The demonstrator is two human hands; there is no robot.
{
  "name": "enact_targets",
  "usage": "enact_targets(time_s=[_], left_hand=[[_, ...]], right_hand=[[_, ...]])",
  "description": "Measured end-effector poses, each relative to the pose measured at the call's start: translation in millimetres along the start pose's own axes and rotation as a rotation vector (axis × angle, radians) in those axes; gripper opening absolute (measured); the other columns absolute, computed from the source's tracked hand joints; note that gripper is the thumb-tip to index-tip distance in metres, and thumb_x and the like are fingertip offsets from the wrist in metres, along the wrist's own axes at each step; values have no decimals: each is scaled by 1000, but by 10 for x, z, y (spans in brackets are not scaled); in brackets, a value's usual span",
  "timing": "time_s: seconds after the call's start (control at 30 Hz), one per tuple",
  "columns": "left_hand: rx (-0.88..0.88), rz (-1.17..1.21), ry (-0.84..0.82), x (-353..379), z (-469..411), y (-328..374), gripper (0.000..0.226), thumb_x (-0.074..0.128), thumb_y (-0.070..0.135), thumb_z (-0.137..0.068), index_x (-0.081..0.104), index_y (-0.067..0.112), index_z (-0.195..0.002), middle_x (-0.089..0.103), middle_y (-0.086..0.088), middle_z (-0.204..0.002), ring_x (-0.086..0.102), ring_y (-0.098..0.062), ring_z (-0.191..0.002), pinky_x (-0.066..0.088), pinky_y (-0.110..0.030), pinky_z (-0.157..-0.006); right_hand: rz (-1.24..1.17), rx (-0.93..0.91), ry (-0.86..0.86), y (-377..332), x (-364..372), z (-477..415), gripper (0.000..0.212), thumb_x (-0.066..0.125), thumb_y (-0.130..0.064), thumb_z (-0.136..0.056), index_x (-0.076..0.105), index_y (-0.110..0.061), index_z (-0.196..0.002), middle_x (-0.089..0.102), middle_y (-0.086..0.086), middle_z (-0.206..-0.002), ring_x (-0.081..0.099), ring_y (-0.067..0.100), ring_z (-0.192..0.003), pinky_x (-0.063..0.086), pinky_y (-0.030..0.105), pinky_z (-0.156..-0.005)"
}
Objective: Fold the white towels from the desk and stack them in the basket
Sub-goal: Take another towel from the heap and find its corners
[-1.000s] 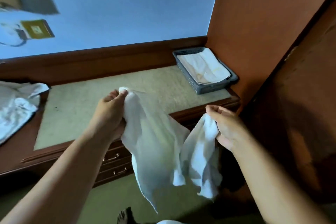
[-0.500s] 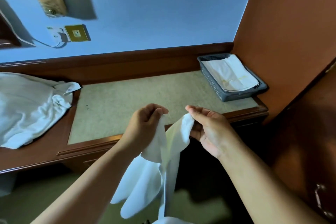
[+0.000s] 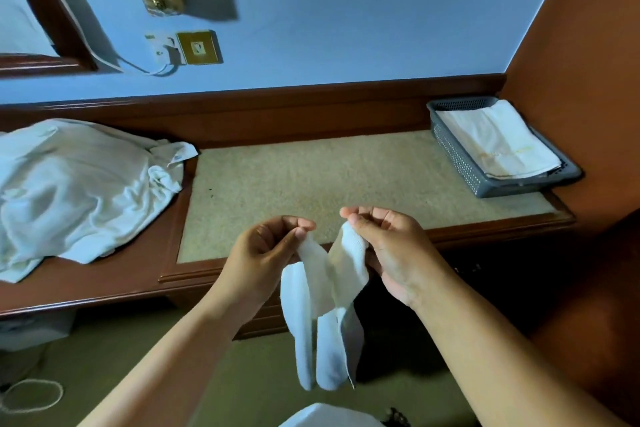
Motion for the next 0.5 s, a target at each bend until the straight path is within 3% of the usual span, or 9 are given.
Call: enact_targets(time_s=[0.17, 0.33, 0.43, 0.5], left_hand=[[11, 127, 73, -47, -39, 90, 26, 63, 22, -84, 70, 8, -104, 72, -8, -91, 70, -25, -90, 60, -32, -81], [19, 211, 54, 48, 22, 90, 27, 67, 22, -89, 69, 10, -113, 68, -12, -95, 68, -30, -93, 60, -45, -82], [36, 310, 83, 113, 66, 82, 35, 66, 11, -87, 65, 8, -122, 67, -14, -96, 70, -28, -91, 61, -41, -77], [48, 361, 104, 139, 104, 86, 41, 65, 5, -85, 61, 7, -125, 69, -13, -95, 71, -28, -91, 61, -40, -78]], right_hand=[[53, 59, -91, -96, 44, -52, 23, 58, -2, -98, 76, -15, -93, 68, 1, -76, 62, 15, -71, 52, 35, -73], [-7, -21, -35, -86, 179, -66, 18, 60, -5, -97, 76, -14, -97, 71, 2, -84, 66, 20, -84, 55, 44, -87], [-72, -61, -22, -36, 272, -18, 17, 60, -6, -98, 75, -14, -98, 71, 3, -82, 68, 22, -83, 58, 40, -83], [-104, -95, -5, 0, 293, -1, 16, 61, -8, -98, 75, -16, -98, 73, 4, -89, 69, 24, -91, 57, 43, -91]])
Point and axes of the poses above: each hand's wrist, its own z-axis away from the middle knuckle, its own x-axis out of the palm, y = z × x, the point moved 2 cm from there along -z, towards the middle knuckle
